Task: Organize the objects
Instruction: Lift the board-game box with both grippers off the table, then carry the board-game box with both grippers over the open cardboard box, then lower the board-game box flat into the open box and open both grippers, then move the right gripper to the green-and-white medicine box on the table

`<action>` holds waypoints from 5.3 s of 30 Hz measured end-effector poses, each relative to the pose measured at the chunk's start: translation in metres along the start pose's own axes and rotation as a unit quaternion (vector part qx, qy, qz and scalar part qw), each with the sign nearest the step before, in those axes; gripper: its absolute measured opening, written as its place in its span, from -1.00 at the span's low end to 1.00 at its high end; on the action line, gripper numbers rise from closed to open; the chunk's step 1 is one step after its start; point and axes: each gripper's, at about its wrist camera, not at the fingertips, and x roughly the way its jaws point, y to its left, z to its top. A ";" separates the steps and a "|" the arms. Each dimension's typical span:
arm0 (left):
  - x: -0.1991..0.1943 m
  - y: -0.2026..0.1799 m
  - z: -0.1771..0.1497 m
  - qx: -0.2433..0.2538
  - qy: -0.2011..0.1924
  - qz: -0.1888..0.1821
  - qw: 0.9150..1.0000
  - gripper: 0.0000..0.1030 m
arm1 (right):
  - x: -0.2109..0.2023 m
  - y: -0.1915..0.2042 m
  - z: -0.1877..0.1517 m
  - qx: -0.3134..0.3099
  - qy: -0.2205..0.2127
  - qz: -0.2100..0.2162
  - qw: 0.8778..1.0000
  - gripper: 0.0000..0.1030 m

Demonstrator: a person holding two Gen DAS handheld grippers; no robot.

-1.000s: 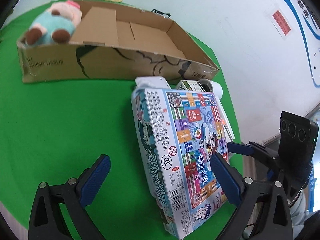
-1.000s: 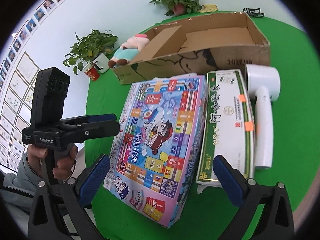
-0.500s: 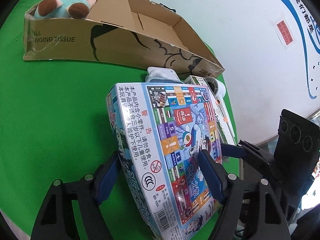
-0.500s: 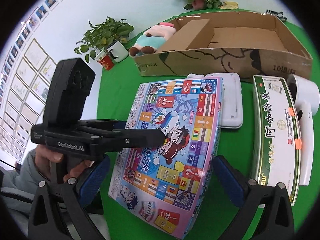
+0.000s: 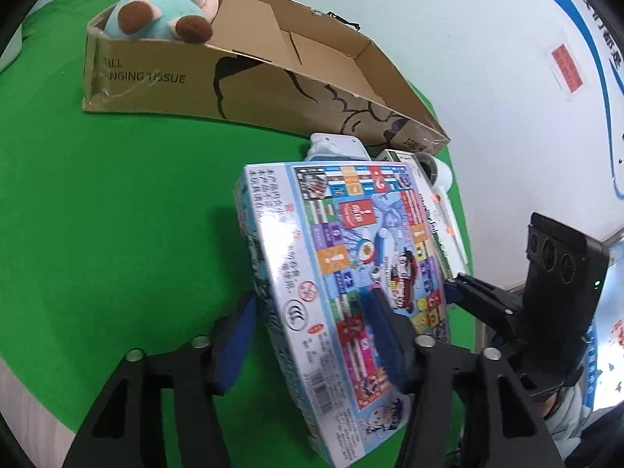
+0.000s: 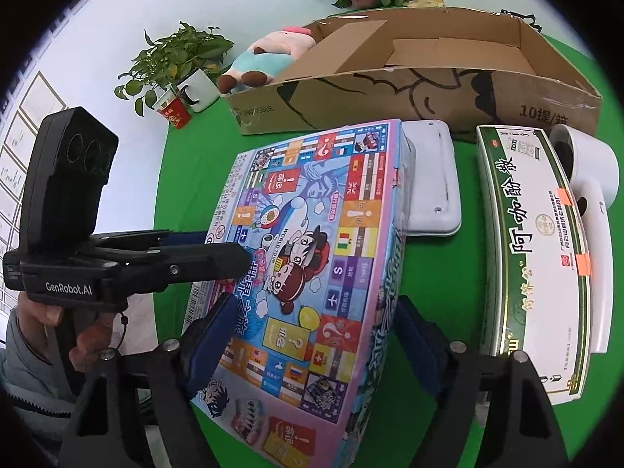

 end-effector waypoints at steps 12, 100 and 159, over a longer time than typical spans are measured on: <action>-0.010 -0.012 0.000 0.015 -0.043 0.006 0.999 0.02 | -0.015 0.008 0.006 0.012 -0.037 -0.038 0.998 0.39; 0.096 -0.024 0.284 0.033 -0.058 0.143 0.988 -0.03 | 0.046 -0.139 0.218 0.083 -0.016 0.054 0.995 0.24; -0.034 -0.102 0.117 0.148 -0.283 0.279 0.906 0.99 | -0.078 -0.020 0.094 -0.028 -0.173 -0.207 0.962 0.99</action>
